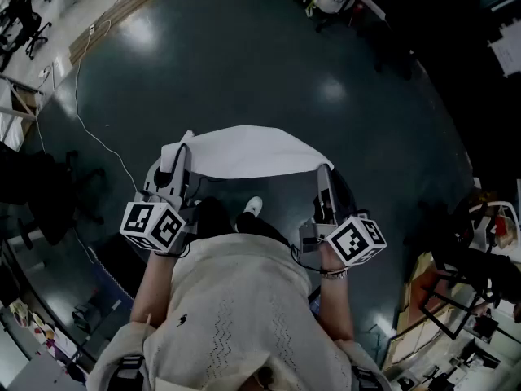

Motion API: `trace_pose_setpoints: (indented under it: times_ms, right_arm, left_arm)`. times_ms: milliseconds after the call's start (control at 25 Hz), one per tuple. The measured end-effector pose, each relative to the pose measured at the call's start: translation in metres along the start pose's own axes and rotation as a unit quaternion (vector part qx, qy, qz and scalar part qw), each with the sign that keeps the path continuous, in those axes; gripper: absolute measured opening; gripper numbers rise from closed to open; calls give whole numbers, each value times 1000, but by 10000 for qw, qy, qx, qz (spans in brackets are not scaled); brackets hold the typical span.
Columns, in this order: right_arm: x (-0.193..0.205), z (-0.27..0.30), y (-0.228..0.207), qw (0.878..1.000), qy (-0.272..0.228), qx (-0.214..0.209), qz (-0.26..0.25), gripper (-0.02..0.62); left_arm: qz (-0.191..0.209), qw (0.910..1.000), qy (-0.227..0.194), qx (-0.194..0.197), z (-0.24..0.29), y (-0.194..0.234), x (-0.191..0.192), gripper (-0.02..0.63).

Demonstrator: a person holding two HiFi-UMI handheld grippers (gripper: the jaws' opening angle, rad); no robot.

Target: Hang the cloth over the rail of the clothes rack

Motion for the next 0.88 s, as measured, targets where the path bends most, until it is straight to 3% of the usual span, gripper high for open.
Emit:
trace_pose_setpoints:
  times_ms: [200,440,680,880]
  right_arm:
    - [-21,10,-28,9999,29,-51,85,26]
    - [-27,50,-38,9998,136,-107,79,26]
    - [-55,107,-70,9997,199,144,61,26]
    - [-99,184,-74,9997,136,191,-108,26]
  left_arm:
    - [-37,10000,-16,-79,27,-21,1,17]
    - [-188,9997,-60,-118,66,-3,-11,17]
    - [-384,9992,37,-120,145,22,-24,17]
    - [-242,9996,6,157,221,33,-69,17]
Point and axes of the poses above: the fingertips, and each gripper's own axes: z forward along the fingers, y to its left, x out of its underside, the point moved 1 cm from there along -z, backward along the fingers, and after that the axes turned 10 degrees about -z, right-handed, at the moved point
